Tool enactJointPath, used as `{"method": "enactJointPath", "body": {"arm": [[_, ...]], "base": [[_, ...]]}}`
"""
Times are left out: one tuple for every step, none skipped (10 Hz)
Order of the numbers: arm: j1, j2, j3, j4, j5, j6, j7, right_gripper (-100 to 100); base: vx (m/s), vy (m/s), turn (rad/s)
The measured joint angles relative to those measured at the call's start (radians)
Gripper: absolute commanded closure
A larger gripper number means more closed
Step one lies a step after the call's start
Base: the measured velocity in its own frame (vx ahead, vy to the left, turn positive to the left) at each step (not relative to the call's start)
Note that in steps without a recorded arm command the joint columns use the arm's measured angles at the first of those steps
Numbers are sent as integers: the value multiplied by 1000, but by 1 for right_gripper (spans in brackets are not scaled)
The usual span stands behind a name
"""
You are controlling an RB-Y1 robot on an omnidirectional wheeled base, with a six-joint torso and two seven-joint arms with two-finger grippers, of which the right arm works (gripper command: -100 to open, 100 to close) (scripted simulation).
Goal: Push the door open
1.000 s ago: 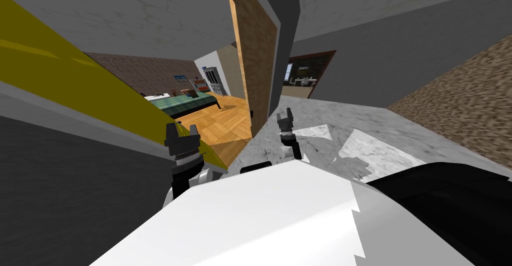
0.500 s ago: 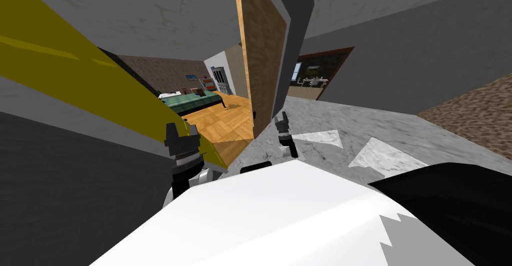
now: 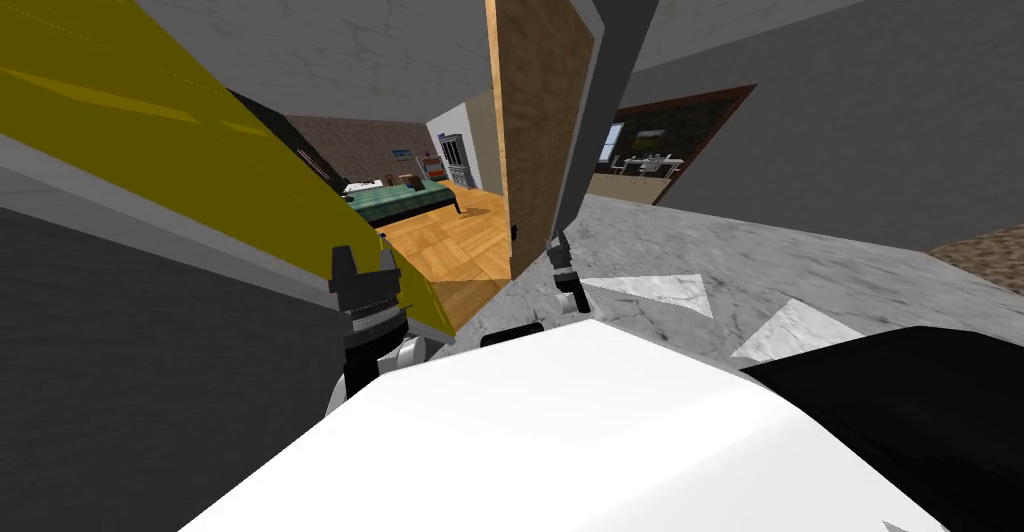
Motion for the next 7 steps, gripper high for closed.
{"method": "enactJointPath", "body": {"arm": [[-13, -5, -1, 27, -1, 0, -2, -100], [-26, -7, -1, 57, -1, -4, -3, -100], [-30, -10, -1, 76, -2, -9, -4, -100], [-39, -11, 0, 111, -1, -18, -5, -100], [-49, -15, 1, 140, -1, -24, -6, -100], [-58, -17, 2, 174, -1, -31, -7, -100], [-72, -21, 1, 209, -2, -36, -9, -100]], "base": [[56, -86, 178], [32, -62, 65], [29, -54, 113], [43, -74, 198], [61, -96, 190], [69, -94, 201], [47, -105, 185]]}}
